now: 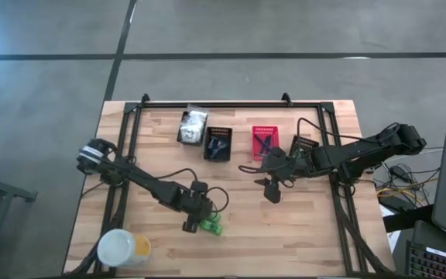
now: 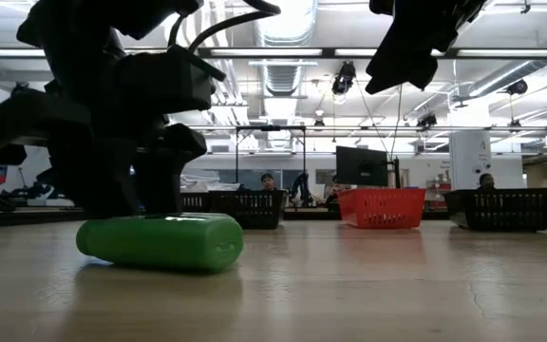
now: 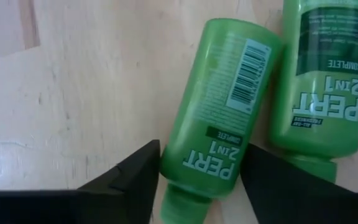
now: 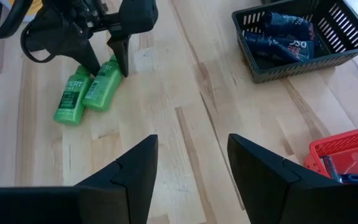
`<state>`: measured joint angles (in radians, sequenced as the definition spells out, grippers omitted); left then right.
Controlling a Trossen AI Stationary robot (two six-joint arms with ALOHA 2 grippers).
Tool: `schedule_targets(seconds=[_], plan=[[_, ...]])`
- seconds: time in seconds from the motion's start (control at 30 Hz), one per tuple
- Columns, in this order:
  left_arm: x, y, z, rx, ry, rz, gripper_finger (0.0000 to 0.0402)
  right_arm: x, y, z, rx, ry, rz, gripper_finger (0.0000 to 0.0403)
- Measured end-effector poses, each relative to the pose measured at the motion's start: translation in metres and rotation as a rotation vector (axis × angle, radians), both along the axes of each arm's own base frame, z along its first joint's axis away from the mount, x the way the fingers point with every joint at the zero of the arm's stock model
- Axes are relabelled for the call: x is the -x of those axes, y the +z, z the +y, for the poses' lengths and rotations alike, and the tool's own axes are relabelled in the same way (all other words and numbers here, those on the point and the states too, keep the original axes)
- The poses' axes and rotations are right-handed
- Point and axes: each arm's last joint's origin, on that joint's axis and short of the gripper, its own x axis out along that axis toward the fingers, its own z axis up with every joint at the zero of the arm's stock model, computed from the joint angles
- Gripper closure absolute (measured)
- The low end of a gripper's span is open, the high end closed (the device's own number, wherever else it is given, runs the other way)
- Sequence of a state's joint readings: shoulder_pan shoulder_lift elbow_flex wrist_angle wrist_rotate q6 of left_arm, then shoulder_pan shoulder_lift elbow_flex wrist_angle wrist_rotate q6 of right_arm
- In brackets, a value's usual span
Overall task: Pick & Place Travel size toiletries
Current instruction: Put the green shampoo into the right black bin
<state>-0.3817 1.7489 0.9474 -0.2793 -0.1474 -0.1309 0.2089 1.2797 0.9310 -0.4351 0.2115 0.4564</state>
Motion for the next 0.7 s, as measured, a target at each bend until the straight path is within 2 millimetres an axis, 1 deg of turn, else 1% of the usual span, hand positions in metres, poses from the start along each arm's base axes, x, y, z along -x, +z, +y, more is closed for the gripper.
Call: schedule_targets(seconds=[0.13,0.3,0.43,0.63,0.7], plan=[[-0.001,0.001,0.0,0.004,0.007,-0.003,0.0218,0.0,0.0,0.0,-0.003,-0.003,0.0,0.0225],[-0.004,0.007,-0.001,0.003,0.03,-0.019,0.0225,0.0,0.0,0.0,-0.012,-0.009,-0.002,0.0241],[-0.005,0.023,0.002,-0.035,0.061,-0.057,0.0225,0.0,0.0,0.001,-0.062,-0.002,0.001,0.0255],[-0.001,0.047,0.015,-0.083,0.135,-0.138,0.0226,-0.001,0.002,0.005,-0.149,0.043,-0.012,0.0273],[-0.001,0.056,0.02,-0.111,0.172,-0.183,0.0226,-0.002,0.003,0.005,-0.196,0.009,-0.024,0.0275]])
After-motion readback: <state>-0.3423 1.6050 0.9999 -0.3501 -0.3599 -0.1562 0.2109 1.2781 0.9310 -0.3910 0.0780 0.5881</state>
